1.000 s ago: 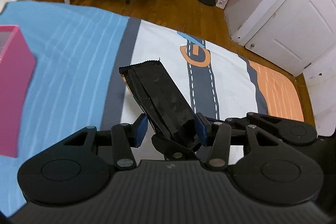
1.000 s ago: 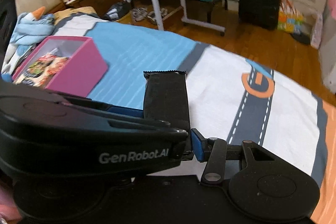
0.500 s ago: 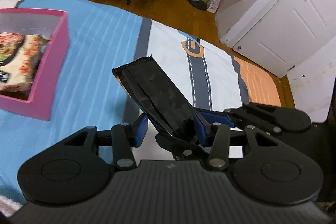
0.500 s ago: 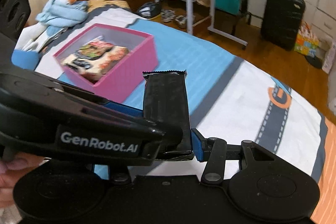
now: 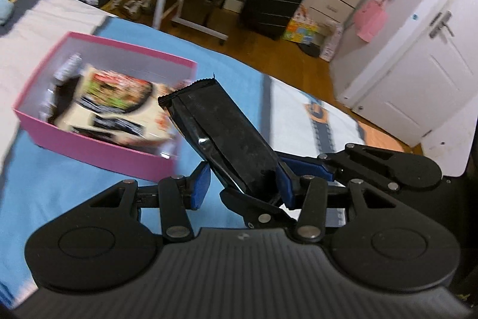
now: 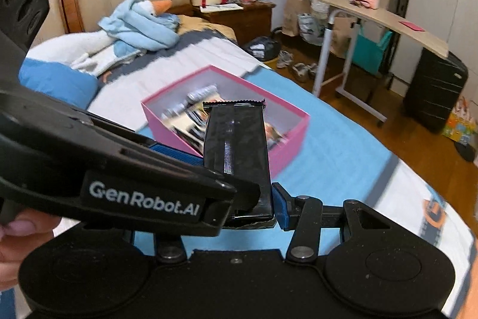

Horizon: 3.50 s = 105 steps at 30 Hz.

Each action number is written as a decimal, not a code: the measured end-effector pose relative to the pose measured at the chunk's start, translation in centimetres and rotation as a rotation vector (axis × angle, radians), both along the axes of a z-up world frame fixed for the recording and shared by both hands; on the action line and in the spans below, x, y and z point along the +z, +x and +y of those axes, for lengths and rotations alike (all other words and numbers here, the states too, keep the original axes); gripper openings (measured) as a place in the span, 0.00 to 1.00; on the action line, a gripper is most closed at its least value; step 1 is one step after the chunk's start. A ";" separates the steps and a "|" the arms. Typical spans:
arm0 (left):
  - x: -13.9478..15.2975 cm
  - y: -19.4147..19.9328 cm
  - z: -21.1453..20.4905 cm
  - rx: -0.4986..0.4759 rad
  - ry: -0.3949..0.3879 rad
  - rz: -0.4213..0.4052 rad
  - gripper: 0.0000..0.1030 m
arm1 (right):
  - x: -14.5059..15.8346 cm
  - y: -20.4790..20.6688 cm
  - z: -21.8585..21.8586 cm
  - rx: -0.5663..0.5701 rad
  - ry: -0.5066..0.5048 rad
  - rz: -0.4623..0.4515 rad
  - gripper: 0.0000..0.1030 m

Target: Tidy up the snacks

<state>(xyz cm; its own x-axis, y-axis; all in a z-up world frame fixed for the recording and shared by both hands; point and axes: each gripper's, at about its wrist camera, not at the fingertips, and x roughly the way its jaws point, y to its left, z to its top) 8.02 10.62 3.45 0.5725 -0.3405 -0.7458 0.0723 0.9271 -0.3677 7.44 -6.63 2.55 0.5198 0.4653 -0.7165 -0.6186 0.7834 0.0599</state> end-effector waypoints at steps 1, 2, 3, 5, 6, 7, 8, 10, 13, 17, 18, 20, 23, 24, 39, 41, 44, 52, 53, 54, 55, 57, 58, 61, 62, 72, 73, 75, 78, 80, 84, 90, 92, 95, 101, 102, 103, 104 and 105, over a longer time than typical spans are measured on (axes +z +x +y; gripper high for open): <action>0.1 0.6 1.1 0.004 -0.005 0.015 0.44 | 0.0 0.3 1.1 -0.004 0.002 -0.001 0.52; 0.2 1.3 2.4 0.016 -0.003 0.034 0.44 | 0.0 0.7 2.2 -0.002 0.012 0.005 0.52; 0.4 1.8 3.4 0.019 0.022 0.047 0.44 | -0.1 1.2 3.2 0.000 0.029 0.016 0.52; 0.5 2.6 5.3 0.010 0.074 0.058 0.44 | -0.3 2.0 5.1 0.005 0.065 0.042 0.52; 0.4 3.0 6.4 0.015 0.079 0.065 0.44 | -0.5 2.5 6.2 0.008 0.077 0.054 0.52; 0.2 3.6 7.6 0.017 0.089 0.076 0.44 | -0.7 3.0 7.1 0.012 0.087 0.071 0.52; 0.2 3.9 8.7 0.023 0.094 0.081 0.44 | -1.0 3.7 8.1 0.012 0.099 0.090 0.52; -0.4 4.9 10.8 0.047 0.107 0.080 0.44 | -1.7 5.0 10.3 0.020 0.116 0.113 0.52; -1.6 6.8 13.5 0.073 0.132 0.076 0.44 | -2.9 7.0 13.1 0.014 0.137 0.149 0.52; -3.7 9.5 16.4 0.094 0.112 0.079 0.44 | -4.9 9.7 15.9 -0.029 0.166 0.194 0.52; -4.2 10.1 16.9 0.099 0.116 0.075 0.44 | -5.4 10.3 16.3 -0.044 0.185 0.205 0.52; -5.0 11.4 17.2 0.095 0.152 0.060 0.44 | -6.5 11.5 16.9 -0.069 0.234 0.227 0.52; -6.0 12.8 18.0 0.094 0.175 0.044 0.44 | -8.2 13.0 17.6 -0.101 0.304 0.286 0.54; -6.4 13.2 18.2 0.092 0.179 0.045 0.44 | -8.7 13.4 17.8 -0.111 0.315 0.301 0.55; -7.3 12.5 18.1 0.156 0.243 -0.007 0.60 | -8.1 13.2 16.7 -0.042 0.256 0.176 0.71; -6.4 11.4 17.5 0.159 0.235 -0.025 0.62 | -7.1 12.0 15.5 -0.013 0.239 0.124 0.71; -5.2 9.6 16.4 0.158 0.211 -0.047 0.63 | -5.7 10.3 13.6 0.008 0.228 0.072 0.71; -0.7 4.5 11.6 0.112 0.277 -0.103 0.66 | -2.7 6.8 7.8 -0.019 0.204 0.039 0.72; -0.1 4.0 10.9 0.105 0.288 -0.116 0.67 | -2.2 6.2 6.9 -0.028 0.194 0.028 0.72; 0.5 3.4 10.2 0.097 0.299 -0.132 0.68 | -1.7 5.7 6.1 -0.035 0.188 0.016 0.72; 1.2 2.7 9.4 0.088 0.310 -0.150 0.70 | -1.2 5.2 5.3 -0.042 0.183 0.002 0.72; 2.3 1.6 8.0 0.071 0.324 -0.182 0.72 | -0.1 4.3 3.8 -0.061 0.175 -0.032 0.72; 2.7 1.1 7.5 0.062 0.327 -0.191 0.72 | 0.4 4.0 3.1 -0.075 0.175 -0.046 0.72; 4.0 0.0 5.9 0.040 0.338 -0.211 0.72 | 1.9 2.8 0.7 -0.100 0.175 -0.068 0.72; 4.4 -0.4 5.5 0.028 0.336 -0.216 0.73 | 2.2 2.3 0.0 -0.113 0.173 -0.076 0.72; 5.0 -3.6 1.3 -0.061 0.306 -0.271 0.73 | 3.8 -2.6 -6.1 -0.246 0.129 -0.155 0.72; 4.7 -3.9 1.1 -0.059 0.302 -0.275 0.73 | 3.6 -3.1 -6.6 -0.266 0.127 -0.158 0.73; 4.1 -4.5 0.9 -0.049 0.292 -0.282 0.73 | 3.1 -4.2 -7.7 -0.315 0.126 -0.166 0.73; 3.1 -5.2 0.7 -0.036 0.244 -0.279 0.73 | 2.1 -5.5 -9.2 -0.380 0.132 -0.163 0.74; 2.4 -5.5 0.5 -0.029 0.229 -0.271 0.73 | 1.3 -6.3 -9.9 -0.422 0.139 -0.161 0.74; 1.2 -6.6 -0.6 -0.030 0.256 -0.286 0.73 | -0.2 -7.6 -11.0 -0.492 0.160 -0.149 0.76; -0.5 -7.9 -1.0 -0.018 0.240 -0.291 0.78 | -2.2 -8.7 -11.2 -0.579 0.113 -0.160 0.81; -1.0 -8.1 -1.1 -0.014 0.258 -0.291 0.80 | -2.6 -8.8 -11.1 -0.592 0.090 -0.172 0.84; -1.4 -8.3 -1.3 -0.008 0.281 -0.291 0.83 | -2.8 -9.1 -11.4 -0.614 0.093 -0.175 0.85; -2.3 -8.9 -1.8 -0.039 0.307 -0.317 0.86 | -3.5 -9.3 -11.1 -0.628 0.100 -0.180 0.97; -2.4 -9.0 -1.8 -0.041 0.307 -0.317 0.87 | -3.7 -9.4 -11.0 -0.632 0.095 -0.184 0.98; -2.5 -9.1 -1.8 -0.043 0.308 -0.317 0.88 | -3.8 -9.4 -10.8 -0.635 0.092 -0.186 0.98; -2.5 -9.2 -1.9 -0.043 0.310 -0.319 0.90 | -4.0 -9.5 -10.6 -0.635 0.088 -0.184 0.99; -2.5 -9.3 -2.0 -0.042 0.313 -0.320 0.91 | -4.1 -9.5 -10.5 -0.634 0.082 -0.182 0.99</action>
<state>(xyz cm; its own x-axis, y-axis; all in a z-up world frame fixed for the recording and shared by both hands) -1.26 8.64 0.90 0.7819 -0.1548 -0.6039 0.1771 0.9839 -0.0229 -2.09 -17.12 -1.54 0.8200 0.0786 -0.5669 -0.0448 0.9963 0.0732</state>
